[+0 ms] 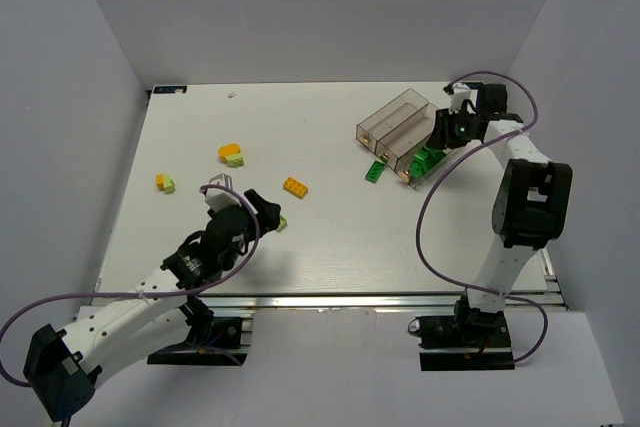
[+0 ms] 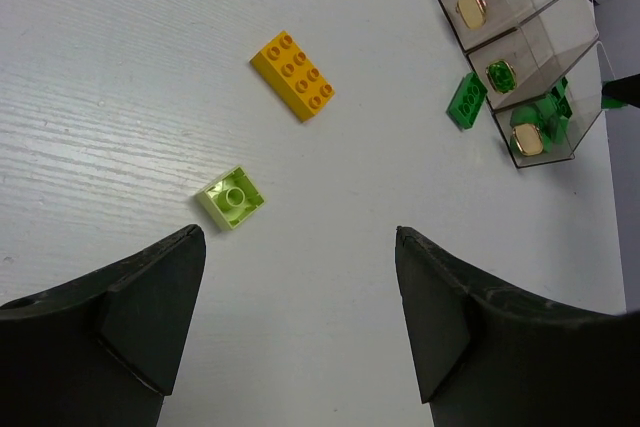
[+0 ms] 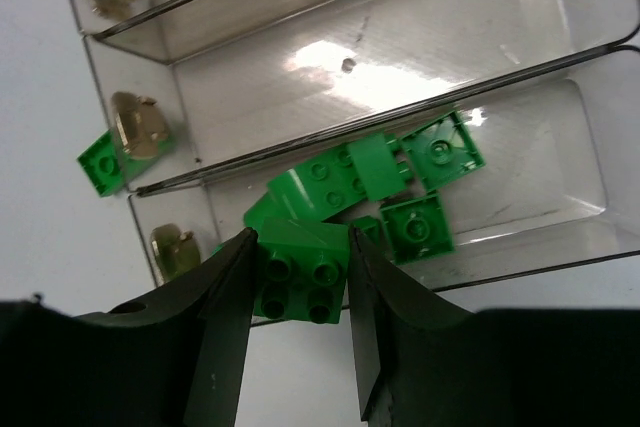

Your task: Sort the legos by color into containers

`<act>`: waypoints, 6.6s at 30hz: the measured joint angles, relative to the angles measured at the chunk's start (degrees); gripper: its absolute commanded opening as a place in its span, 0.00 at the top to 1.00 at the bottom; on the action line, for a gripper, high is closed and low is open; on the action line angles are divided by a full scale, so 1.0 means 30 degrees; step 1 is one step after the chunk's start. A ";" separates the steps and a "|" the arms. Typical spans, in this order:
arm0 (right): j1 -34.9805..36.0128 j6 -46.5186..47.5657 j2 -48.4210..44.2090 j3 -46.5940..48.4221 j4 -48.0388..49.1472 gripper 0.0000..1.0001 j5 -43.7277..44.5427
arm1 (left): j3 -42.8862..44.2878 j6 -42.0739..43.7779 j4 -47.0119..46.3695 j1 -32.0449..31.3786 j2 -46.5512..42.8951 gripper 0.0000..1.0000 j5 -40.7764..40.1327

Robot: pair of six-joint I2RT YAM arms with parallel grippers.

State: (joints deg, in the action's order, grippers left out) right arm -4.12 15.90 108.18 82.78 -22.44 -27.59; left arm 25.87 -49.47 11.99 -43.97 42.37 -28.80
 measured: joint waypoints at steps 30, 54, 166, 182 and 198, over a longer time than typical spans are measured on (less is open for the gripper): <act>0.1566 2.7248 -0.1494 0.1479 -1.3231 0.10 -0.8357 | 0.0000 -0.0175 -0.0007 0.0000 0.0634 0.14 0.0153; 0.7686 3.2363 0.2441 0.4393 -1.3755 0.22 0.1596 | 0.0036 -0.0189 0.0444 -0.0007 0.0204 0.13 0.0051; 0.0175 0.0787 0.0459 0.0481 -0.0022 0.66 -0.0051 | 0.5246 -0.2463 0.5581 0.6761 0.3155 0.02 0.5355; 0.0146 0.0976 0.0685 0.0481 -0.0029 0.52 0.0153 | 0.4656 -0.2484 0.5071 0.6768 0.3053 0.02 0.6098; -0.0022 0.1756 0.0554 0.0481 -0.0124 0.10 -0.0532 | 0.4167 -0.2448 0.3912 0.6798 0.3570 0.02 0.7635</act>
State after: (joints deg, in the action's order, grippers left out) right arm -4.19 21.17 109.84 84.23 -22.81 -29.19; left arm 38.37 -56.82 23.73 -23.57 53.08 -5.89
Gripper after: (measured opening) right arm 0.820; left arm 0.976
